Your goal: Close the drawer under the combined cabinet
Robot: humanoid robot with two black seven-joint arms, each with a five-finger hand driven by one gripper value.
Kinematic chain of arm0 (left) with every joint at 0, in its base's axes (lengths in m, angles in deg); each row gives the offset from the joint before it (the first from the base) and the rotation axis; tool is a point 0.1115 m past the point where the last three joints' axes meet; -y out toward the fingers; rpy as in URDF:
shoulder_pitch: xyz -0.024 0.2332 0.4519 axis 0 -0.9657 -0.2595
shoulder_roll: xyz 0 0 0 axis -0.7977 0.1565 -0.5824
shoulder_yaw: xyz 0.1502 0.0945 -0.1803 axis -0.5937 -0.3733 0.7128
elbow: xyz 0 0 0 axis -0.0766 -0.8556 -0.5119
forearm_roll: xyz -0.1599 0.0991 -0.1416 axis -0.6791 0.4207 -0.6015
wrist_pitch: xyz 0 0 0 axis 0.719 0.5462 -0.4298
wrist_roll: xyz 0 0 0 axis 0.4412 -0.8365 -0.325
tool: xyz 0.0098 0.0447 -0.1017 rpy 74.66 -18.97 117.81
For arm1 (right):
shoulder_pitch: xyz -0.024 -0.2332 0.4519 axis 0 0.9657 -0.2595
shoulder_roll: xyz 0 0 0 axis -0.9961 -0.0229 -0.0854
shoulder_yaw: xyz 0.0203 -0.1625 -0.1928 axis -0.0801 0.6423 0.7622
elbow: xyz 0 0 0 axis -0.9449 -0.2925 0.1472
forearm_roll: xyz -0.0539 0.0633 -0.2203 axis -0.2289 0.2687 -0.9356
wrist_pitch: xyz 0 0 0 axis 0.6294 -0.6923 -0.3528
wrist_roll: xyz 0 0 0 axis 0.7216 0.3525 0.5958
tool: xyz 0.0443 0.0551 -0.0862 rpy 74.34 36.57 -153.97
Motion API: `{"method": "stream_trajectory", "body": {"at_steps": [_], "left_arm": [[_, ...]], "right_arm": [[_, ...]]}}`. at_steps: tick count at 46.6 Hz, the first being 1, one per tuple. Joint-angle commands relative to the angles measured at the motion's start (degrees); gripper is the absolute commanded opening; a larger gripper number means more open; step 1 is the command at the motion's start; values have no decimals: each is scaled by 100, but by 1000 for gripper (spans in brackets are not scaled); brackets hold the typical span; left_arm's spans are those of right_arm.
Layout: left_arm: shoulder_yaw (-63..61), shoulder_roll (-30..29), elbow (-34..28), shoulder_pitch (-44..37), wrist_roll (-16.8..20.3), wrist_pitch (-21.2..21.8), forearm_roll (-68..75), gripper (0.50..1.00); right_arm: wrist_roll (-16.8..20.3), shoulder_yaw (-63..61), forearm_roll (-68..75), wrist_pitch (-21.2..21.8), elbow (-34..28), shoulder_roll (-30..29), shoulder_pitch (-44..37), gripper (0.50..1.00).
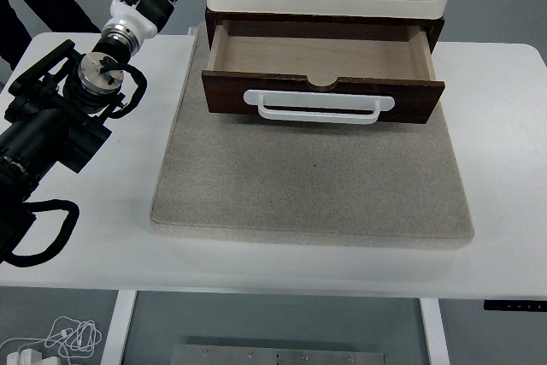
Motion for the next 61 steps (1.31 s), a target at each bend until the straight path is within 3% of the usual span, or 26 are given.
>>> {"method": "stream_trajectory", "body": {"at_steps": [1,9,31,61], "left_arm": [[0,0,12,-9,43,-8,-8,1000],[9,-26,355,-79,229,0,-140,1000],[-26,-123,188,-70,229,0,-140,1000],[-123,-1599,337,193,299,-70,176,1000]], "right_arm": [[0,0,0,0,0,0,0,928],[0,0,0,0,0,0,0,928],[0,0,0,0,0,0,0,928],[0,0,0,0,0,0,0,928]]}}
